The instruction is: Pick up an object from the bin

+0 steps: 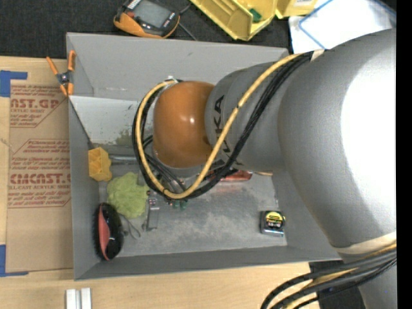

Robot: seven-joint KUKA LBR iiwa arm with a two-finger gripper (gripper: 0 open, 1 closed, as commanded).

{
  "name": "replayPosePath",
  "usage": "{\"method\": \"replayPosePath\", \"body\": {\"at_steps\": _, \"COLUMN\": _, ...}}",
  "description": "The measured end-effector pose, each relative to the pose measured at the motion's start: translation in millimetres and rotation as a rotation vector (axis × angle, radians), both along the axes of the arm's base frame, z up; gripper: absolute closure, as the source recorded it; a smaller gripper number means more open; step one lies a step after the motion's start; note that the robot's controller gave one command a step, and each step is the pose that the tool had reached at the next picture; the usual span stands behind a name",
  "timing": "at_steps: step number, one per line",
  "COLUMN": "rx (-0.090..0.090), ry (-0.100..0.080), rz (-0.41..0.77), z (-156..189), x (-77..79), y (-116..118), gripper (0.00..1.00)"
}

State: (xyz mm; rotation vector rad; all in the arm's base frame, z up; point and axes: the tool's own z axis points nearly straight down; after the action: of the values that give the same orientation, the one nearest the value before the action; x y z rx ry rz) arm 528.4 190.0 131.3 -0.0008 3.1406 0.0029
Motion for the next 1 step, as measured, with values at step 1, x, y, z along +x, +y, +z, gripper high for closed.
{"method": "replayPosePath", "body": {"at_steps": 1, "rx": 0.000, "ry": -0.010, "rz": 0.360, "z": -20.1, "x": 25.8, "y": 34.7, "gripper": 0.00}}
